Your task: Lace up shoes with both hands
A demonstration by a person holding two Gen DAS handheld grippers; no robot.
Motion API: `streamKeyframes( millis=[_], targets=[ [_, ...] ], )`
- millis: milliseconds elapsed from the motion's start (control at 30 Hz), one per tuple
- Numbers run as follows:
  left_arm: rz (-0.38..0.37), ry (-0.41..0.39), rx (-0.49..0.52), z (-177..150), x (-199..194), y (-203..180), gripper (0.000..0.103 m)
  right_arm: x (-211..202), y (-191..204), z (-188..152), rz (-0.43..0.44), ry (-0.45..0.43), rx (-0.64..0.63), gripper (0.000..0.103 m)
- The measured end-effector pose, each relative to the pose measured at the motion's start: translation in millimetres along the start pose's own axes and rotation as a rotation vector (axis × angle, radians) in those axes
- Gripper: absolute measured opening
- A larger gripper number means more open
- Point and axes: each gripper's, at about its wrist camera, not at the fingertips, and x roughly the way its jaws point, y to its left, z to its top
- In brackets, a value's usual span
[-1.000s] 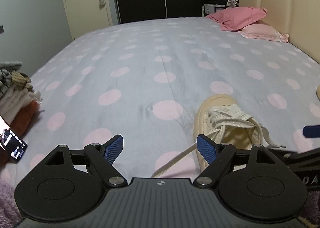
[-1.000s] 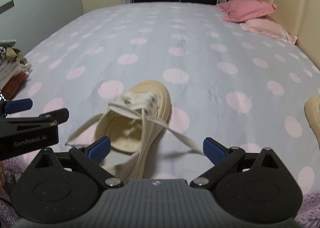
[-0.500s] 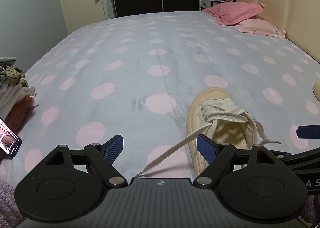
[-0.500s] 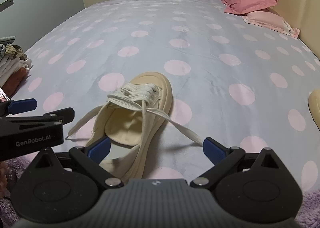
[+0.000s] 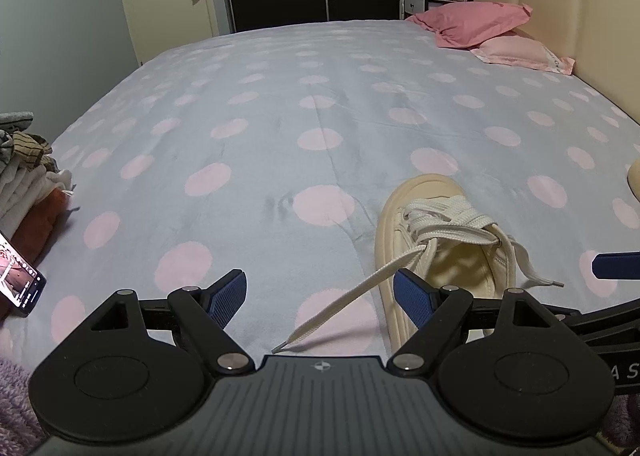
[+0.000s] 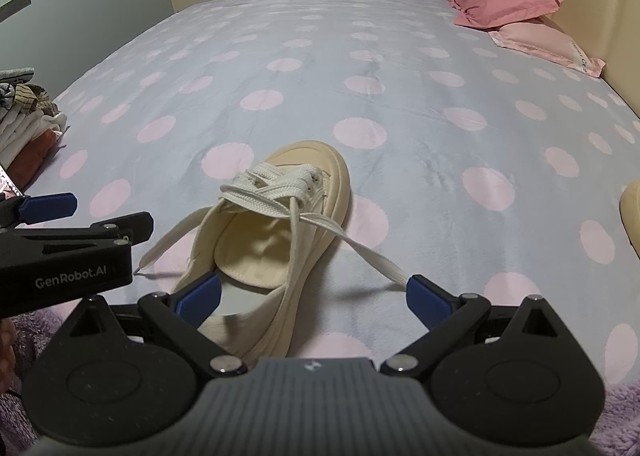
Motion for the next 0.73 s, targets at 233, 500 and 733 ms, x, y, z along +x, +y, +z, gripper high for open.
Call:
streamKeyframes(
  millis=[233, 500, 733],
  targets=[
    [0.001, -0.004, -0.004, 0.7, -0.1, 1.6, 0.081, 1.3, 4.2, -0.2, -0.001, -0.002, 0.004, 0.1],
    [0.002, -0.004, -0.009, -0.4, -1.4, -3.3, 0.081, 2.7, 3.9, -0.4, -0.001, -0.007, 0.003, 0.1],
    [0.002, -0.006, -0.011, -0.4, -1.9, -0.6, 0.081, 1.8, 3.5, 0.4, 0.001, -0.007, 0.004, 0.1]
  ],
)
